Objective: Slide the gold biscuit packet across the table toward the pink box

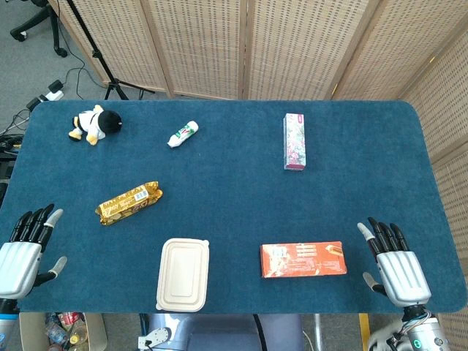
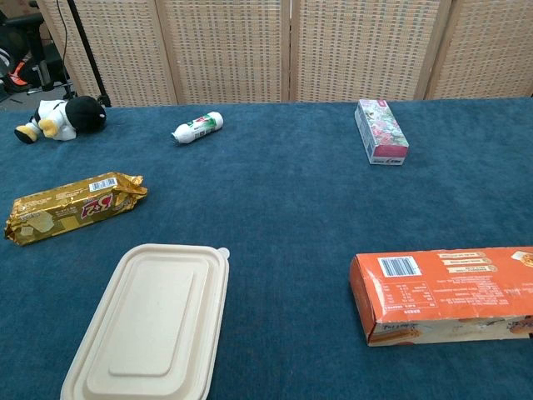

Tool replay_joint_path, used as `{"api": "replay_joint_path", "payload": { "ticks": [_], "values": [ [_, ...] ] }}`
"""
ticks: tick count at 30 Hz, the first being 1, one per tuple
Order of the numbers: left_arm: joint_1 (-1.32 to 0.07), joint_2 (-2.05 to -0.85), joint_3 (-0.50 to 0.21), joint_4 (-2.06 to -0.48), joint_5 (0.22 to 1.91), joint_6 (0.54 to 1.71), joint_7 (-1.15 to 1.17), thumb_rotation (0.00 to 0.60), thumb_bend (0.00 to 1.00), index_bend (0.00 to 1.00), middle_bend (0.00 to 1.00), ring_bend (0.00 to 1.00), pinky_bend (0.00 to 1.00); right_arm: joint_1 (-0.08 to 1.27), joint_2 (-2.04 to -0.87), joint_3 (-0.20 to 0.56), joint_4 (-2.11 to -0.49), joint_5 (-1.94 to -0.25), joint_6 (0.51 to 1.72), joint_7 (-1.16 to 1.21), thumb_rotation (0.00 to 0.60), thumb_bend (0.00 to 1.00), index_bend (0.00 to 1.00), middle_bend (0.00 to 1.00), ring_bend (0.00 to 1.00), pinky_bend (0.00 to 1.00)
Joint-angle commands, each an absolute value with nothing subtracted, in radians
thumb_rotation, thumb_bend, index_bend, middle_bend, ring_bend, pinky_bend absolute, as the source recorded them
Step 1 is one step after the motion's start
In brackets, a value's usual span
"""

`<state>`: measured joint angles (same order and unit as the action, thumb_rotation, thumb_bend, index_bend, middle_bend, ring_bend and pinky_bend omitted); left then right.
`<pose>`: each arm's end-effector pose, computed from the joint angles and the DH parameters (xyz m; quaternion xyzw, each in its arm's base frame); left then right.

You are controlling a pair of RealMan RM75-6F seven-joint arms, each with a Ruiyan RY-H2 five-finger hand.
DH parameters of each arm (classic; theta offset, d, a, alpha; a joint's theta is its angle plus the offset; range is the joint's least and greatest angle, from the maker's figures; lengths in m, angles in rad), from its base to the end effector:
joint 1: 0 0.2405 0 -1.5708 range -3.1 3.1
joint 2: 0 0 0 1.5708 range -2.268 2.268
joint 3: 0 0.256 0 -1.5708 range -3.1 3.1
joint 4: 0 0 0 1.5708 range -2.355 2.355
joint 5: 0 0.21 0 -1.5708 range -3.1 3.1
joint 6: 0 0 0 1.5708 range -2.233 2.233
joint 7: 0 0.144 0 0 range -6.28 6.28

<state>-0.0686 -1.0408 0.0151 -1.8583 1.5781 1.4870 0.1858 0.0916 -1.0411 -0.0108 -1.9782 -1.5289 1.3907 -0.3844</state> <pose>-0.2640 0.1587 0.1523 -0.6323 -0.3849 -0.3766 0.5569 -0.2425 -0.1620 0.1352 0.6672 -0.3818 0.3299 0.5479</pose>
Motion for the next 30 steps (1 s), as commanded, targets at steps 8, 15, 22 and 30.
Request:
{"api": "replay_joint_path", "payload": {
  "ticks": [8, 15, 22, 30],
  "values": [
    [-0.064, -1.038, 0.018, -1.862, 1.587, 1.496, 0.186, 0.600, 0.29, 0.00, 0.00, 0.00, 0.00, 0.087, -1.035, -0.013, -1.981, -1.542, 1.403, -0.371, 0.600, 0.26, 0.01, 0.00, 0.00, 0.00],
    [-0.066, -1.038, 0.017, -1.861, 1.589, 1.493, 0.183, 0.600, 0.29, 0.00, 0.00, 0.00, 0.00, 0.086, -1.031, -0.013, -1.984, -1.546, 1.406, -0.367, 0.600, 0.26, 0.01, 0.00, 0.00, 0.00],
    [-0.082, -1.050, 0.011, -1.855, 1.584, 1.469, 0.187, 0.600, 0.29, 0.00, 0.00, 0.00, 0.00, 0.082, -1.031, -0.013, -1.979, -1.535, 1.408, -0.378, 0.600, 0.26, 0.01, 0.00, 0.00, 0.00],
    [-0.090, -1.047, 0.018, -1.872, 1.578, 1.446, 0.169, 0.600, 0.29, 0.00, 0.00, 0.00, 0.00, 0.074, -1.028, -0.012, -1.977, -1.528, 1.417, -0.379, 0.600, 0.26, 0.01, 0.00, 0.00, 0.00]
  ]
}}
